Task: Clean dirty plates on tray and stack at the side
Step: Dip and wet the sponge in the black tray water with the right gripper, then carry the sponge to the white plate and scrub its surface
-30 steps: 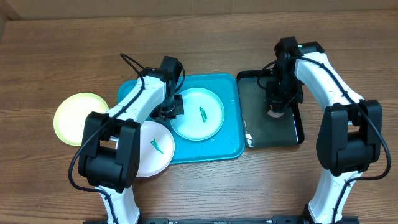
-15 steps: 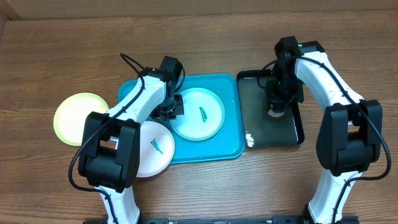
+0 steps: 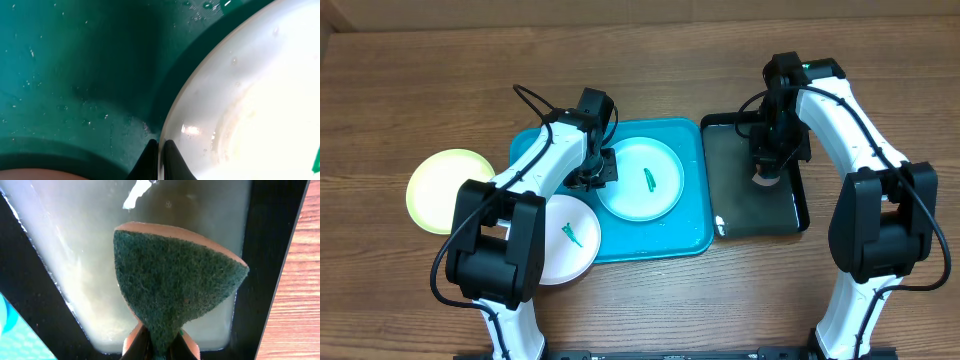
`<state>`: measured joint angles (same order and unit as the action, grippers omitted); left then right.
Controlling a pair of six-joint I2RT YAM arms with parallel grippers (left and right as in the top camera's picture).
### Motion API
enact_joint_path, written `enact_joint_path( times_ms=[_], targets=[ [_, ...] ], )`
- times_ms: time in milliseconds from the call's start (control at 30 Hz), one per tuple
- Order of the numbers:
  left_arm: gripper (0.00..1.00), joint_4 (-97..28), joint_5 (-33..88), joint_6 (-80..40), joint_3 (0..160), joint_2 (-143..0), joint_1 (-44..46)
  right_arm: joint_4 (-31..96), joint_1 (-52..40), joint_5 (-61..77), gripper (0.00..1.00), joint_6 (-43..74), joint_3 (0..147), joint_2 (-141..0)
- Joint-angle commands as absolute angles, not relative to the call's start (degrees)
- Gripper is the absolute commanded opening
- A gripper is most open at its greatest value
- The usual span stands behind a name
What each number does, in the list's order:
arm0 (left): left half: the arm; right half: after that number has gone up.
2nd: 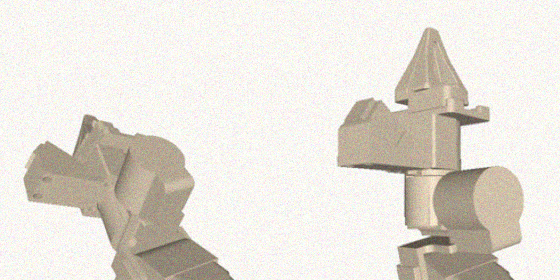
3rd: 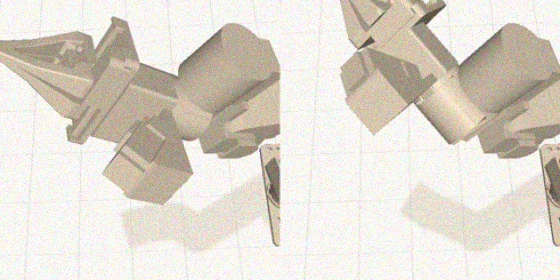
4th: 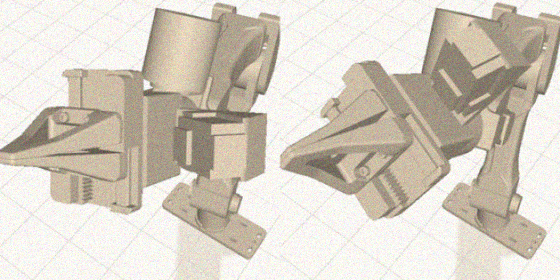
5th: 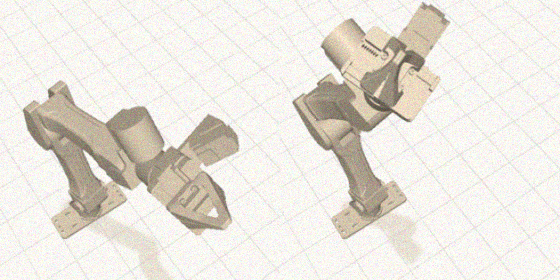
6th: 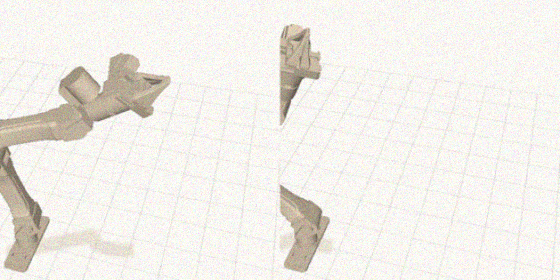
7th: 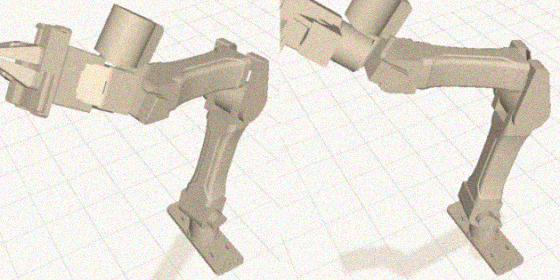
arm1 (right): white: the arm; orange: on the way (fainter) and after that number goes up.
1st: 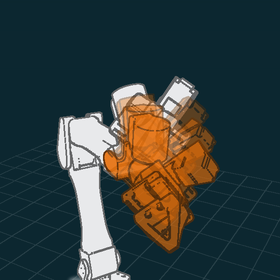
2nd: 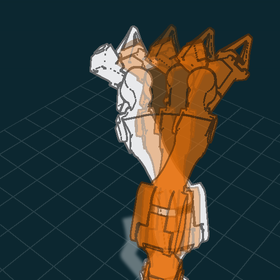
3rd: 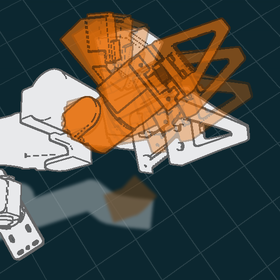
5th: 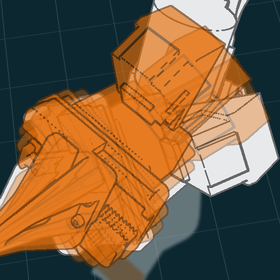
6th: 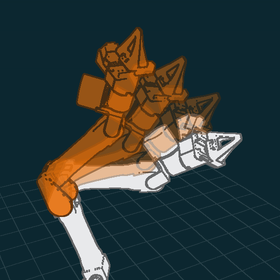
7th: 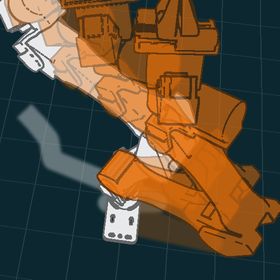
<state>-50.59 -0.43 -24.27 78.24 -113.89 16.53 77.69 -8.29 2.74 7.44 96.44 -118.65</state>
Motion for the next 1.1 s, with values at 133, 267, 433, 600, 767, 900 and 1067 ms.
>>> enact_joint_path(
  times_ms=[133, 267, 433, 600, 767, 900, 1067],
  targets=[
    [0.04, -49.50, 1.08, -24.88, 77.30, -112.81, 16.97, 77.84, -8.43, 2.50, 0.04, 7.44, 99.39, -116.44],
    [0.04, -48.99, 1.45, -24.91, 77.28, -112.81, 16.97, 78.39, -9.02, 2.42, 0.04, 7.03, 100.73, -115.48],
    [0.04, -48.77, 1.72, -24.91, 77.23, -112.81, 16.97, 78.26, -10.83, 2.42, 0.04, 7.03, 101.01, -114.59],
    [0.04, -48.64, 1.74, -24.91, 77.10, -112.81, 16.97, 77.73, -13.85, 4.78, 0.04, 7.05, 101.01, -114.41],
    [0.04, -48.36, 1.80, -24.91, 77.01, -112.81, 16.97, 74.37, -19.22, 14.85, 0.04, 7.05, 101.01, -114.41],
    [0.04, -48.36, 1.96, -24.88, 76.99, -112.81, 16.97, 69.25, -25.15, 20.08, 0.04, 7.81, 100.97, -114.43],
    [0.04, -48.40, 1.91, -24.86, 76.97, -112.81, 16.97, 61.98, -33.06, 17.80, 0.04, 11.92, 99.39, -115.39]
  ],
)
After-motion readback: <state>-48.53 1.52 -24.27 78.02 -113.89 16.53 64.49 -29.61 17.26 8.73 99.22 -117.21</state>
